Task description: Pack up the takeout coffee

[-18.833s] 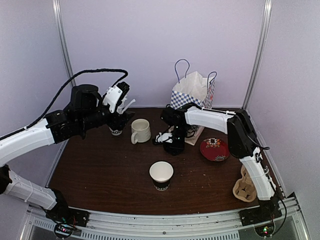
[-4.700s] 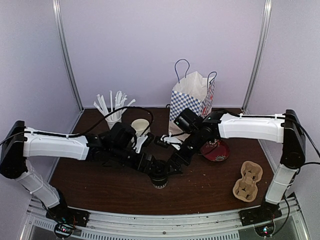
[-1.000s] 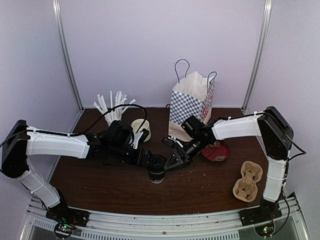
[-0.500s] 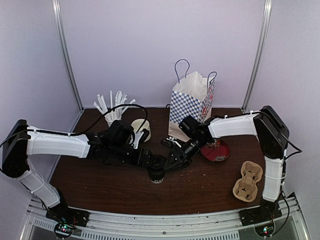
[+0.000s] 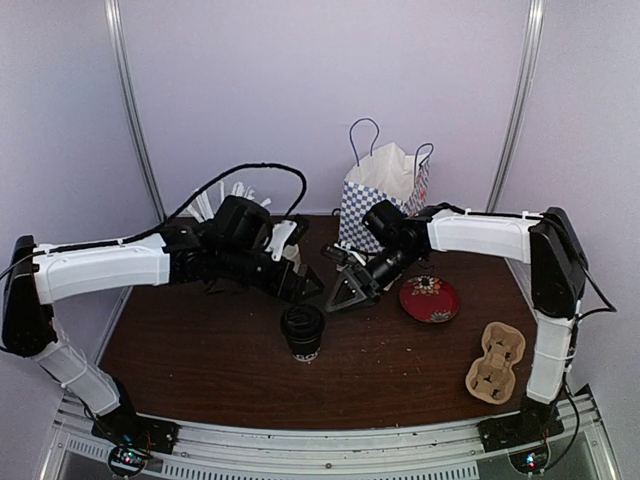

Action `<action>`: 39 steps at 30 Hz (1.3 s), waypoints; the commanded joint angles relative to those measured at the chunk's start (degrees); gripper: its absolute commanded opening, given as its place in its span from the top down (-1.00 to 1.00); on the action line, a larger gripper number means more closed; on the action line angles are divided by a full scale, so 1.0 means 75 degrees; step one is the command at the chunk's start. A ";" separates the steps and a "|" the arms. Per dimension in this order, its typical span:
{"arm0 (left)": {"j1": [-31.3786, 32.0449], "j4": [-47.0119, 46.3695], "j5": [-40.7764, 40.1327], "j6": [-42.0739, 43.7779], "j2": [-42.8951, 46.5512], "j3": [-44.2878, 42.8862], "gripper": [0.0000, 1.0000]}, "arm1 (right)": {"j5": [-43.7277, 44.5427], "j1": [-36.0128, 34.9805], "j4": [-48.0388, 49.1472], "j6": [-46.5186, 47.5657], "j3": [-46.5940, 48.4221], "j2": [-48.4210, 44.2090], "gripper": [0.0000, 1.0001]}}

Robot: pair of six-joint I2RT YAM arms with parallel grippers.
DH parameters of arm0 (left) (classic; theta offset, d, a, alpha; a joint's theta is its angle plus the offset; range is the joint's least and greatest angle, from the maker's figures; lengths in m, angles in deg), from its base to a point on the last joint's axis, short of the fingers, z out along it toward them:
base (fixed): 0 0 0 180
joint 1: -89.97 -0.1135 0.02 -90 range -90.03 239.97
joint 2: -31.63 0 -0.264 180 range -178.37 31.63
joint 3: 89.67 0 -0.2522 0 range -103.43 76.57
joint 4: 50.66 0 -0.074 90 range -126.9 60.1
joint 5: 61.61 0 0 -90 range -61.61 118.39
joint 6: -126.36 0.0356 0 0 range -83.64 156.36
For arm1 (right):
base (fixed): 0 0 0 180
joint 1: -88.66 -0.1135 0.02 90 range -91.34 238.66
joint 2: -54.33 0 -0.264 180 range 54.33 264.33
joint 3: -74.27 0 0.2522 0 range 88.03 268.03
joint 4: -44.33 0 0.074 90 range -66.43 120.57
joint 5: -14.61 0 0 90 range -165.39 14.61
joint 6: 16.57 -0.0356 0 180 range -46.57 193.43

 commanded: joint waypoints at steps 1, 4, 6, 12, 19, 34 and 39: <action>0.0011 0.1063 -0.0540 0.1098 0.0269 -0.0745 -0.68 | 0.0808 0.0190 -0.1289 0.1327 0.0453 -0.0735 -0.78; 0.0011 0.1670 -0.0676 0.1715 0.0257 -0.1081 -0.62 | 0.1073 0.0406 -0.2165 0.2054 0.0915 -0.0983 -0.77; 0.0010 0.2318 -0.0652 0.2104 0.0239 -0.1325 -0.55 | 0.1261 0.0646 -0.2564 0.2537 0.1083 -0.1304 -0.76; 0.0409 0.4141 -0.0118 0.3346 -0.0080 -0.1935 -0.49 | 0.1820 0.1642 -0.2178 0.3785 -0.0111 -0.3273 -0.72; 0.1279 0.5878 -0.1295 0.4727 -0.1269 -0.3161 -0.65 | 0.2766 0.2073 -0.1539 0.4998 -0.2118 -0.5028 -0.80; 0.0893 0.5914 -0.1671 0.4745 -0.2658 -0.4258 -0.73 | 0.1924 0.2177 -0.1239 0.5292 -0.2776 -0.4904 -0.82; 0.0716 0.5915 -0.1175 0.4787 -0.2824 -0.4271 -0.72 | 0.1831 0.2174 -0.1298 0.5370 -0.2788 -0.4858 -0.82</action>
